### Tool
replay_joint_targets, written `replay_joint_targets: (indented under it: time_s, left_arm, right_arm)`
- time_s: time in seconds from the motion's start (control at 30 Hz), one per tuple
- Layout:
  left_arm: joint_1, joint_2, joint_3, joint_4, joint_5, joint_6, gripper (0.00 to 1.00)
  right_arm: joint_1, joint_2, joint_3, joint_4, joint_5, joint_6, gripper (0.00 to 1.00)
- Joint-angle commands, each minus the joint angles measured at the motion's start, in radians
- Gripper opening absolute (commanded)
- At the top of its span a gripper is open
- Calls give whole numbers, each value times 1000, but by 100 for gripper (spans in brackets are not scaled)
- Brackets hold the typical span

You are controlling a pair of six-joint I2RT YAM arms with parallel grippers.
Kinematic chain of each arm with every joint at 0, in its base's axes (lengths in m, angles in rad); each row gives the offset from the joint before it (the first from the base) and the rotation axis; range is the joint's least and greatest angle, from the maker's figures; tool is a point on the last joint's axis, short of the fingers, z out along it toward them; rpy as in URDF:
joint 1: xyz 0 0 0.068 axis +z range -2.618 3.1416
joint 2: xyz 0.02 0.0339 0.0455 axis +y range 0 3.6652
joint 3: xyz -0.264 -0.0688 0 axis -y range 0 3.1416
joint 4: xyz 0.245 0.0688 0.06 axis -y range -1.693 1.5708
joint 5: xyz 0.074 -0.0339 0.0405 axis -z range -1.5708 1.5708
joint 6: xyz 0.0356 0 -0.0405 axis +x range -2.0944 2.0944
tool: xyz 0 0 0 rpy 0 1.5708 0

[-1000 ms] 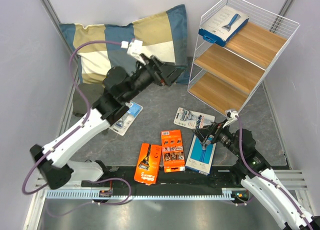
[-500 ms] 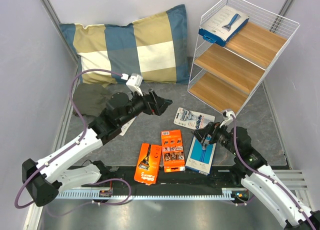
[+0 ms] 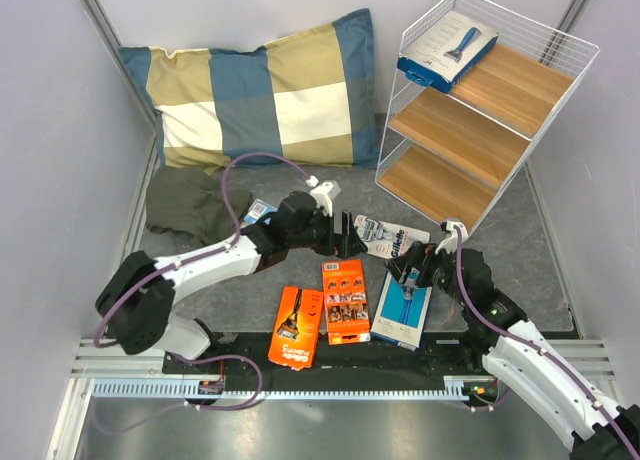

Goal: Place and organize the shaving razors onto the shelf

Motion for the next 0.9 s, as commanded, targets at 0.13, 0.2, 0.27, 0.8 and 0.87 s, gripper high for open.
replay_joint_targets:
  time_s: [0.13, 0.2, 0.27, 0.8, 0.87]
  left_arm:
    - [-98, 143, 66, 68, 60, -33, 81]
    - [-109, 180, 84, 68, 65, -33, 78]
    - [-132, 205, 101, 68, 68, -28, 77]
    - [-264, 548, 224, 140, 115, -74, 67]
    - [-273, 582, 230, 154, 128, -87, 45]
  right_arm:
    - [2, 1, 19, 5, 55, 11, 98]
    - [3, -27, 27, -14, 75, 8, 98]
    - [2, -68, 44, -51, 115, 7, 98]
    - [3, -195, 125, -210, 259, -19, 98]
    - [2, -195, 133, -215, 264, -25, 98]
